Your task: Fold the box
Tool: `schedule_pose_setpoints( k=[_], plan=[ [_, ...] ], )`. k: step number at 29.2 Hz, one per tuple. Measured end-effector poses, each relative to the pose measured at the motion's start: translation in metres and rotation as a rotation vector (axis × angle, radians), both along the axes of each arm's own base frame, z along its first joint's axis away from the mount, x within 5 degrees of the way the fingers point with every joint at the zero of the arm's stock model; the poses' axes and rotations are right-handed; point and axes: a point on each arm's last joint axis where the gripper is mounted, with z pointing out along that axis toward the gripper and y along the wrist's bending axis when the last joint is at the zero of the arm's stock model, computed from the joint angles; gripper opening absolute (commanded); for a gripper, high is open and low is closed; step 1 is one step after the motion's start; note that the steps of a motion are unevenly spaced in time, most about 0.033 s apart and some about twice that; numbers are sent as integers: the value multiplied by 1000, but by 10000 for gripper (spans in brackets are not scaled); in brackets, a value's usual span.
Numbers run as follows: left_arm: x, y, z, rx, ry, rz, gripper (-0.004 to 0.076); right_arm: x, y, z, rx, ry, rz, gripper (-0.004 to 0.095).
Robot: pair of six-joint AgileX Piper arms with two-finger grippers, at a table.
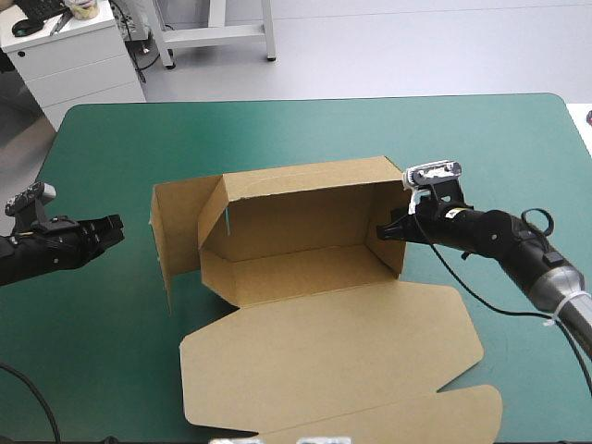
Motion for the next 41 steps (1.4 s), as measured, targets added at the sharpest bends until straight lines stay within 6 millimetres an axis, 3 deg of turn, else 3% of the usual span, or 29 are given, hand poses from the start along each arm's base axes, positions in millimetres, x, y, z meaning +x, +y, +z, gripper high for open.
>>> schedule_pose_setpoints(
  k=[9, 13, 23, 36, 38, 40, 41],
  plan=[
    [1, 1, -1, 3, -6, 18, 7, 2, -15, 67, -130, 192, -108, 4],
    [0, 1, 0, 5, -11, 21, 7, 6, -13, 76, -141, 281, -108, 3],
    [-2, 1, 5, 3, -30, 54, 7, 29, -5, 30, -193, 580, -123, 2],
    [-2, 1, 5, -3, -31, 61, 7, 70, 1, -13, -199, 596, -142, 22],
    [-2, 1, 5, -3, -31, 61, 7, 73, 2, -17, -204, 599, -137, 91],
    [-2, 1, 5, -7, -29, 65, 7, 75, 2, -17, -211, 596, -126, 275],
    [-1, 1, 5, -11, -28, 69, 7, 75, 3, -16, -211, 596, -122, 451]
  ],
)
